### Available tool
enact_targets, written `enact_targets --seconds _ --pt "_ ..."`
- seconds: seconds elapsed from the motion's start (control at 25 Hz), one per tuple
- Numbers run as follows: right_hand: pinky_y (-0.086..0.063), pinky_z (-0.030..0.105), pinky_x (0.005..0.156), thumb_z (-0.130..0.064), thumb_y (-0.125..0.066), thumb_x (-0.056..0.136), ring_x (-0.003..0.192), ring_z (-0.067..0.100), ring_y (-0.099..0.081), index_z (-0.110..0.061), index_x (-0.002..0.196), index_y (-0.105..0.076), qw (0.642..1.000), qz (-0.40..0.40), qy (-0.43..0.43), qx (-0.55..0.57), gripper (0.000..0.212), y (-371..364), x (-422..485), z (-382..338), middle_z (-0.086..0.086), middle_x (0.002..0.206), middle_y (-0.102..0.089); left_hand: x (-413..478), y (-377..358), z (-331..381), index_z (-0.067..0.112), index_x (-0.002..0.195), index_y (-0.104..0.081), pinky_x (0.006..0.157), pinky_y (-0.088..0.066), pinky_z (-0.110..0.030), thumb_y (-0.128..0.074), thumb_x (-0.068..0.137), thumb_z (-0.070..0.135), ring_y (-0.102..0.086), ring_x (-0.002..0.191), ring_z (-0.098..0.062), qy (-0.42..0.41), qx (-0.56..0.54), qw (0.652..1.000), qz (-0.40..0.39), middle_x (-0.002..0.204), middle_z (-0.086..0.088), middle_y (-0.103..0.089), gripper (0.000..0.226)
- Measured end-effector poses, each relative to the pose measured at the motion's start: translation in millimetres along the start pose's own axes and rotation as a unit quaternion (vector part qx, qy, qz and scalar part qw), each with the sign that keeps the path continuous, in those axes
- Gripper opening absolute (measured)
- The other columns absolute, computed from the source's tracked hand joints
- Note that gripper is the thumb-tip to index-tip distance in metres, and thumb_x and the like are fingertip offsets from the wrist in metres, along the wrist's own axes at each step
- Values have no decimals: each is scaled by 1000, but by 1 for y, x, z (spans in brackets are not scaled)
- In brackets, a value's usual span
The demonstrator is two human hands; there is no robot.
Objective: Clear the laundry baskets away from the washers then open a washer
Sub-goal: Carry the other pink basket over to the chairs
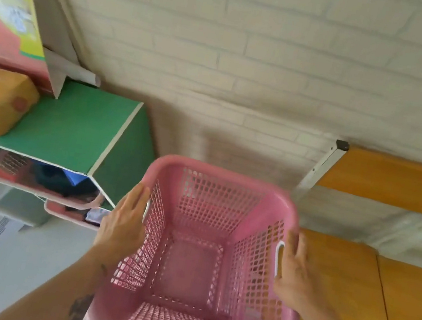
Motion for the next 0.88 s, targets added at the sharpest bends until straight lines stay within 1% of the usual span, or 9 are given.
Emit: enact_targets --seconds 0.08,0.12,0.32,0.48,0.6,0.68,0.72,0.8,0.88 --pt "-39 19 54 -10 -74 67 106 31 -59 -18 151 12 999 -29 -21 -17 121 -32 5 -9 20 156 0 9 -31 -14 9 146 -35 73 -56 -45 -59 69 -7 -52 124 -34 -17 -6 999 -28 156 -8 -32 83" --pt "-38 19 55 -10 -74 68 108 30 -57 -18 151 15 998 -44 -33 -21 122 -46 6 -13 22 156 2 14 -46 -21 9 147 -34 75 -56 -46 -58 68 -10 -51 125 -35 -18 -14 999 -44 156 -10 -31 84" --pt "-50 25 65 -9 -73 72 107 29 -50 -16 151 19 996 -62 -60 -29 121 -87 21 -30 23 154 4 29 -99 -45 17 150 -26 81 -54 -48 -51 68 -16 -49 119 -35 4 -40 994 -100 159 -6 -23 93" --pt "-44 25 56 -5 -75 68 102 28 -49 -18 151 16 995 -76 -65 -25 124 -99 27 -32 22 153 1 37 -113 -54 27 151 -19 78 -50 -39 -47 63 -18 -45 108 -28 29 -61 990 -122 154 1 -23 103" --pt "-39 20 51 -6 -77 67 104 26 -49 -22 151 14 993 -97 -64 -12 125 -98 25 -36 17 155 3 38 -111 -56 29 150 -20 89 -50 -44 -47 64 -16 -46 113 -30 41 -73 986 -143 150 -2 -28 100" --pt "-43 20 56 -8 -79 67 107 27 -50 -25 151 10 993 -105 -55 4 123 -92 22 -41 15 152 -4 42 -101 -53 26 147 -28 99 -46 -46 -50 66 -11 -47 120 -32 40 -75 986 -146 145 -7 -36 91" --pt "-47 23 62 -11 -79 68 111 29 -50 -25 151 8 994 -100 -53 9 121 -86 20 -42 13 151 -7 44 -94 -48 21 141 -38 101 -43 -45 -53 69 -8 -48 121 -32 30 -75 987 -141 141 -9 -42 80" --pt "-51 29 77 -17 -75 76 121 31 -46 -23 152 6 994 -92 -59 14 111 -69 13 -43 12 153 -9 48 -77 -37 12 119 -58 91 -44 -36 -58 72 -3 -55 107 -23 11 -82 989 -123 124 -10 -56 49" --pt "-51 35 88 -19 -69 81 128 31 -42 -22 153 2 993 -90 -69 35 101 -50 4 -40 11 155 -12 51 -63 -30 13 103 -65 78 -42 -25 -63 76 3 -52 90 -12 10 -92 989 -115 111 -5 -62 29"
Point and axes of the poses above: each hand's wrist, its own x-axis towards the middle knuckle, its own y-axis out of the back of the hand, z = x × y, the point moved 9 cm from there along x, towards the middle knuckle
